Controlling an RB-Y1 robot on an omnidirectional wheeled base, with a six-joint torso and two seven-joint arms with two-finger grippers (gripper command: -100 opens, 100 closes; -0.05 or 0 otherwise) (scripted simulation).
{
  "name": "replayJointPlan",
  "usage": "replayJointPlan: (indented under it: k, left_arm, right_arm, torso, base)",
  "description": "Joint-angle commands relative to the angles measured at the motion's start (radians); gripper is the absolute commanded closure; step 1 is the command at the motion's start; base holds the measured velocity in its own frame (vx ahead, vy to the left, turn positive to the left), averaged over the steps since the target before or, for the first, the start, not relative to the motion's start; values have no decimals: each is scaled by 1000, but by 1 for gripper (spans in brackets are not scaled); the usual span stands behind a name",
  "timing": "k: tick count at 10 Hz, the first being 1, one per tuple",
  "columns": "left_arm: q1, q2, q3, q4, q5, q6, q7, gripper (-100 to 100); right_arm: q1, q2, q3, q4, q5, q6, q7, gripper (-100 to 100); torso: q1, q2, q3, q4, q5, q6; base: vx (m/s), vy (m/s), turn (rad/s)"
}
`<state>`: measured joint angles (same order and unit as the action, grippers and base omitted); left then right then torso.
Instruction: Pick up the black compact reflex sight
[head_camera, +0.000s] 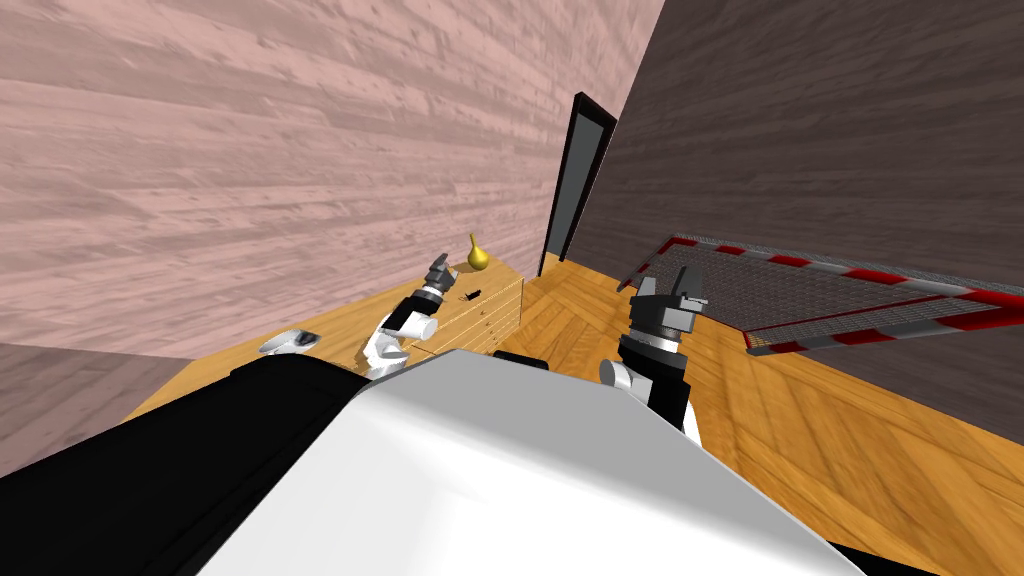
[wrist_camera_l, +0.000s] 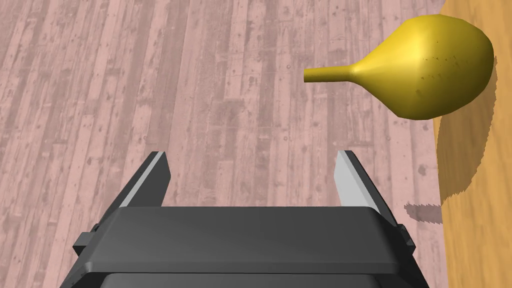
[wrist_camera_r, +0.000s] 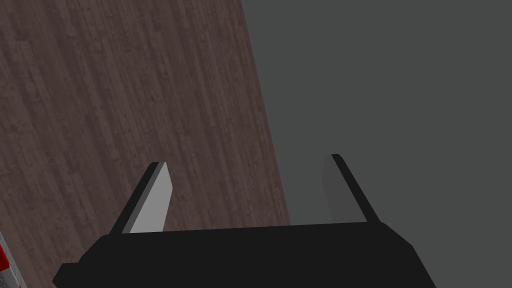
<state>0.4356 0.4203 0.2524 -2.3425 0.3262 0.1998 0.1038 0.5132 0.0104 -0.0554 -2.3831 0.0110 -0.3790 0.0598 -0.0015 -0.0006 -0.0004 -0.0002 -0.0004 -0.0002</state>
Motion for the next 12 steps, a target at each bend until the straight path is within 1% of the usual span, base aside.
replayJointPlan:
  k: [1,3,4,5,6,7,8,9,10,12]
  left_arm:
    - [-6,25,20,-4,29,50,7,-100]
    - [-6,25,20,-4,29,96,7,-100]
    - [-12,49,38,-1,57,129,16,-100]
    - [-12,49,38,-1,57,158,16,-100]
    - [-12,49,38,-1,57,175,16,-100]
    - [-18,73,56,4,86,211,26,-100]
    - [-18,73,56,4,86,241,26,-100]
    - [-18,73,56,4,86,255,26,-100]
    - [-24,95,74,11,115,290,39,-100]
    - [-24,95,74,11,115,335,39,-100]
  right_arm:
    - [0,0,0,0,0,0,0,0]
    - [0,0,0,0,0,0,0,0]
    - [0,0,0,0,0,0,0,0]
    - [0,0,0,0,0,0,0,0]
    - [0,0,0,0,0,0,0,0]
    - [0,0,0,0,0,0,0,0]
    - [0,0,0,0,0,0,0,0]
    - [0,0,0,0,0,0,0,0]
    - [0,0,0,0,0,0,0,0]
    - [0,0,0,0,0,0,0,0]
  torso:
    - [0,0,0,0,0,0]
    - [-1,-1,0,0,0,0]
    - [0,0,0,0,0,0]
    - [-1,-1,0,0,0,0]
    - [-1,-1,-1,0,0,0]
    - [0,-1,0,0,0,0]
    - [-1,-1,-1,0,0,0]
    - [-1,-1,-1,0,0,0]
    - [0,0,0,0,0,0]
    - [-1,-1,-1,0,0,0]
  base:
    - [20,-37,-41]
    - [20,-29,-4]
    - [22,-43,-33]
    - [31,-43,-13]
    - [19,-21,5]
    - [30,-39,-30]
    - [30,-45,-15]
    - [14,-24,6]
    - [28,-42,-26]
    - [25,-28,-4]
